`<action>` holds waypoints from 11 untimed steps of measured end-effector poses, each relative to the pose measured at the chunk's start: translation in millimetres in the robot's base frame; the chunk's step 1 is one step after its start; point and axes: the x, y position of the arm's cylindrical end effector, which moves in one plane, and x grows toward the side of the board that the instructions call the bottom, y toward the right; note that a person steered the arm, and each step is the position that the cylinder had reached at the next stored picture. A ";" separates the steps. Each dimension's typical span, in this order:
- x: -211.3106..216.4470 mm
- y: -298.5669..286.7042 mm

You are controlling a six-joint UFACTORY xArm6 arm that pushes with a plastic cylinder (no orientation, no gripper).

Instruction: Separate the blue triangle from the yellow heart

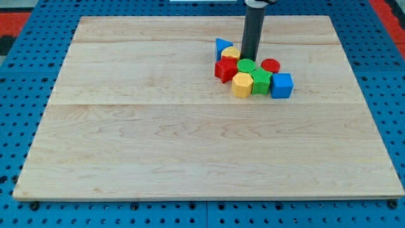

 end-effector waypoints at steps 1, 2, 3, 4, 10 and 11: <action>0.0 -1.1; -20.1 1.3; -44.1 -12.5; -24.2 -73.8; 61.9 -131.8; 61.1 -167.5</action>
